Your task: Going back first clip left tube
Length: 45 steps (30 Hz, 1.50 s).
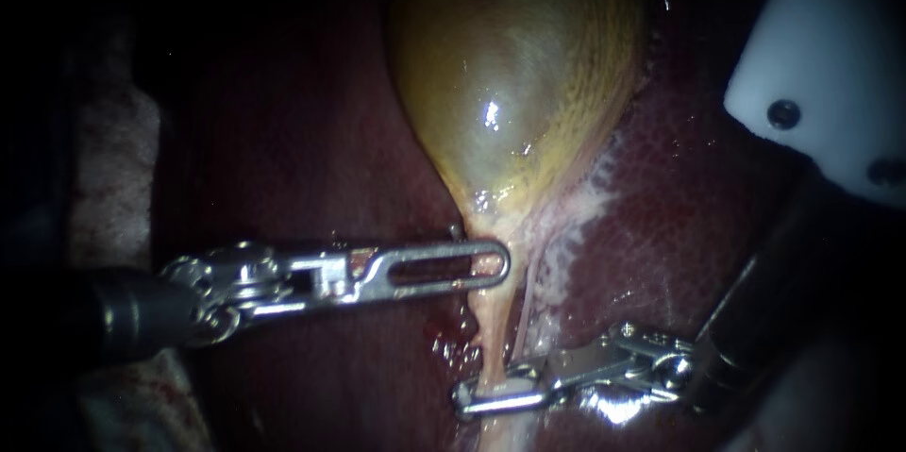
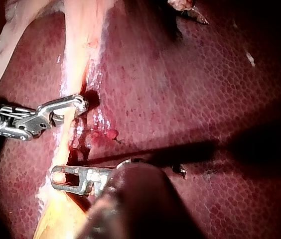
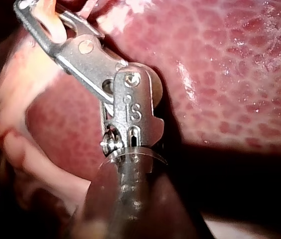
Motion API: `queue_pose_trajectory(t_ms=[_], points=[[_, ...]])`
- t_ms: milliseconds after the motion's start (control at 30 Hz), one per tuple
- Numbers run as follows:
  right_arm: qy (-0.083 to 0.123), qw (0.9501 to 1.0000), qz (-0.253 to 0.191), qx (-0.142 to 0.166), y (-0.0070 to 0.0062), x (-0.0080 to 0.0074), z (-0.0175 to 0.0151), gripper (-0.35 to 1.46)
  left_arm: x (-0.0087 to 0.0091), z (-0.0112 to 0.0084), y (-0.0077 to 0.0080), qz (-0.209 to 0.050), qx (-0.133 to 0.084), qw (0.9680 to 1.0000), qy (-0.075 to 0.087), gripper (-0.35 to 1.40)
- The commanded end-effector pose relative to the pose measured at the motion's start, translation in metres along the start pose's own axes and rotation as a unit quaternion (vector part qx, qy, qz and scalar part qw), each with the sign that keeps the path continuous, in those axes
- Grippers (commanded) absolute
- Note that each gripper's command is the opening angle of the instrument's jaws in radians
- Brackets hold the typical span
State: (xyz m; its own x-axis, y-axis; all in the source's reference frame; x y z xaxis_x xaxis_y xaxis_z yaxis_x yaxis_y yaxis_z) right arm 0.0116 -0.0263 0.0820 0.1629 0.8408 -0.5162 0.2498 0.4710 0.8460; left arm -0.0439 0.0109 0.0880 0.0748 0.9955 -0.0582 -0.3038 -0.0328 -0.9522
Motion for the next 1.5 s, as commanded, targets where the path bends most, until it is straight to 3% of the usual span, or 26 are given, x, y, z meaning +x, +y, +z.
queue_pose_trajectory(t_ms=[33, 533, 867, 1100, 1500], points=[[0.0, 1.0, 0.0, 0.0, 0.0, 0.0, 0.0, -0.08, 0.0, 0.0, 0.0, 0.0, 0.0, 1.0, 0.0, -0.35], [0.0, 1.0, 0.0, 0.0, 0.0, 0.0, 0.0, -0.05, 0.0, 0.0, 0.0, 0.0, 0.0, 1.0, 0.0, -0.35], [0.0, 1.0, 0.0, 0.002, 0.0, 0.0, 0.0, 0.32, 0.0, 0.0, 0.0, 0.0, 0.0, 1.0, 0.0, -0.35], [0.002, 1.0, 0.002, 0.002, -0.0002, 0.0002, -0.0002, 0.44, 0.0, 0.0, 0.0, 0.0, 0.0, 1.0, 0.0, -0.35], [-0.035, 0.9989, -0.031, -0.001, -0.0012, 0.0015, -0.0021, 0.44, 0.0, 0.0, 0.0, 0.0, 0.0, 1.0, 0.0, -0.35]])
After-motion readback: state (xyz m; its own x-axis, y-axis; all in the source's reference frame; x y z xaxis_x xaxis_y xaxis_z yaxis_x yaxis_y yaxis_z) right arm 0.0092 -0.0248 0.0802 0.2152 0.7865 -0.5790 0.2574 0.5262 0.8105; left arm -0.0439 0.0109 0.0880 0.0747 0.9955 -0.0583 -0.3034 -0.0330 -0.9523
